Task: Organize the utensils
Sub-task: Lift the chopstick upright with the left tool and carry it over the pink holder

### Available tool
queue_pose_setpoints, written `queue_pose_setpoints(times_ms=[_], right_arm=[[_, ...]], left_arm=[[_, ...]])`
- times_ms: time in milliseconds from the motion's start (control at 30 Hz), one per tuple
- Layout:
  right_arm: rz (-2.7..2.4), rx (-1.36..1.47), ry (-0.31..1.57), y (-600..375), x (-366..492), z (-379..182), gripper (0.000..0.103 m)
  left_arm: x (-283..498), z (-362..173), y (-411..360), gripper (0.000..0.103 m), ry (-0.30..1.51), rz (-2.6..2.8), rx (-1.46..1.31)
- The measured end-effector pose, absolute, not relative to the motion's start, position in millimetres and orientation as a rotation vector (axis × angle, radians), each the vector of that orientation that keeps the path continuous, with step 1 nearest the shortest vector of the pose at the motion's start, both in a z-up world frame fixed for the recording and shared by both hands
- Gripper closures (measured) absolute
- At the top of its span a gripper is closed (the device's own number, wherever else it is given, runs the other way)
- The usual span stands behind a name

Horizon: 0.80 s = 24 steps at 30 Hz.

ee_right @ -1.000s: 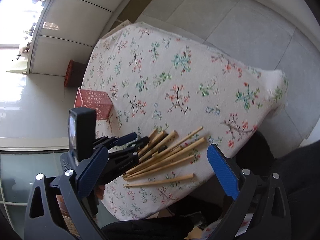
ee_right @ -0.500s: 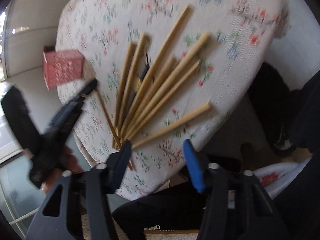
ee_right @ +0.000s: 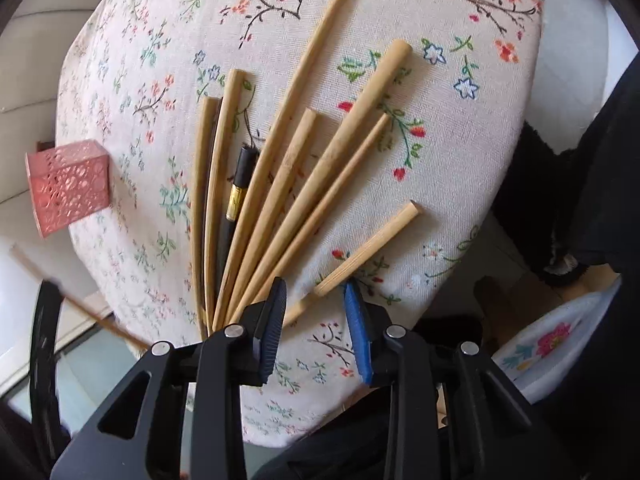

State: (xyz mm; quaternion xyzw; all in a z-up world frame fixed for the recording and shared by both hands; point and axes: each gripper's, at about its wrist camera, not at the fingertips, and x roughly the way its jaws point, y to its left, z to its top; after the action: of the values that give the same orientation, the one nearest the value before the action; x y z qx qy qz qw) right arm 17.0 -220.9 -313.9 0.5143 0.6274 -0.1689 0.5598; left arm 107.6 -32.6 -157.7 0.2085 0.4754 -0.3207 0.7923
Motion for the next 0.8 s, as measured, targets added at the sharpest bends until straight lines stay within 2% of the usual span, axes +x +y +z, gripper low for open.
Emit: queue_pose_setpoints(times_ms=[33, 67, 167, 433, 800], right_arm=[[-0.408, 1.202, 1.488, -220.8, 19.3, -313.0, 0.073], [-0.399, 1.188, 1.477, -217.9, 21.3, -311.2, 0.087], [-0.381, 1.184, 1.447, -223.3, 23.8, -309.7, 0.093], [-0.155, 1.034, 1.304, -227.5, 17.5, -283.6, 0.095], [0.129, 0.593, 0.919, -216.9, -7.5, -149.0, 0.095]], left_arm=[[106.7, -153.2, -32.1, 0.098, 1.011, -0.689, 0.445], [105.7, -146.9, -31.4, 0.098, 0.996, -0.689, 0.435], [105.7, -136.7, -28.7, 0.098, 0.971, -0.682, 0.414], [98.5, -114.5, -12.2, 0.098, 0.92, -0.623, 0.297], [81.2, -56.1, 20.7, 0.098, 0.764, -0.533, 0.062]])
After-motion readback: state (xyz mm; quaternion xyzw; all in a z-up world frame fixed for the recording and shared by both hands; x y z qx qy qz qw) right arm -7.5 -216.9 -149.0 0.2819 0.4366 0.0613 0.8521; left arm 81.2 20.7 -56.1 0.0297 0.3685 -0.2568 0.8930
